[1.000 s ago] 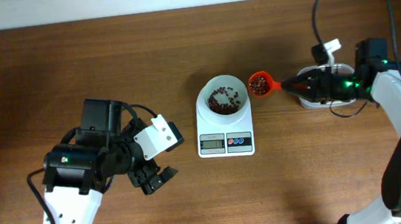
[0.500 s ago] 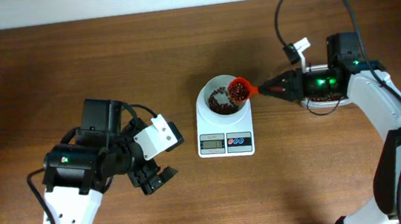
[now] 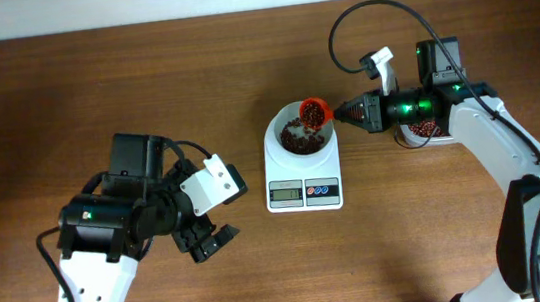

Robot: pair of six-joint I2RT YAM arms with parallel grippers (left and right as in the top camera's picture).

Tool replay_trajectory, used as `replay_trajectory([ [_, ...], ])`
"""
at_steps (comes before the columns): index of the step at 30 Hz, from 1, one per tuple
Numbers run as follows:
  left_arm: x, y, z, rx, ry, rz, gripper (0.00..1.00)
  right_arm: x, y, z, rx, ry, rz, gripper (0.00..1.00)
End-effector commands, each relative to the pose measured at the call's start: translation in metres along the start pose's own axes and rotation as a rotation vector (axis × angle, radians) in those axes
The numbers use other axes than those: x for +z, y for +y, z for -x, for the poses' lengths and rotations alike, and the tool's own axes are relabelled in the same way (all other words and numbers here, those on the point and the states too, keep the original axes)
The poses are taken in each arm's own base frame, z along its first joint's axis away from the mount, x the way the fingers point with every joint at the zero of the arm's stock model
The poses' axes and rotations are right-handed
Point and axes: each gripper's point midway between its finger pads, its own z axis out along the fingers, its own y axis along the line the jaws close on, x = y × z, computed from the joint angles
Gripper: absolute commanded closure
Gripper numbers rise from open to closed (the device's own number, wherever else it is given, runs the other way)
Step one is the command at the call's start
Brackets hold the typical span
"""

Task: Scoop and weigh 50g on scale
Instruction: 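Carry the filled scoop with the right gripper over the white bowl, then tilt the scoop over the bowl and shake beans out gradually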

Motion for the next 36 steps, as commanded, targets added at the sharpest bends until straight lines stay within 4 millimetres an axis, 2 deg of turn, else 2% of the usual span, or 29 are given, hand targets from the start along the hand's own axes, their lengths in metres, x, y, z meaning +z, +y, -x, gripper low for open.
replay_trajectory([
  [1, -0.001, -0.002, 0.000, 0.004, -0.014, -0.008, 0.01, -0.001, 0.006, 0.003, -0.041, -0.008, -0.001, 0.96],
  [12, -0.001, -0.002, 0.000, 0.004, -0.014, -0.008, 0.01, -0.001, 0.006, 0.003, -0.049, -0.007, 0.000, 0.96],
  [17, -0.001, -0.002, 0.000, 0.004, -0.014, -0.008, 0.01, -0.001, 0.008, 0.003, -0.149, -0.008, 0.010, 0.96],
  [31, -0.001, -0.002, 0.000, 0.004, -0.014, -0.008, 0.01, -0.001, 0.008, 0.003, -0.150, -0.008, 0.011, 0.96],
  [36, -0.001, -0.002, 0.000, 0.004, -0.014, -0.008, 0.01, 0.010, 0.015, -0.001, -0.198, 0.020, 0.010, 0.96],
])
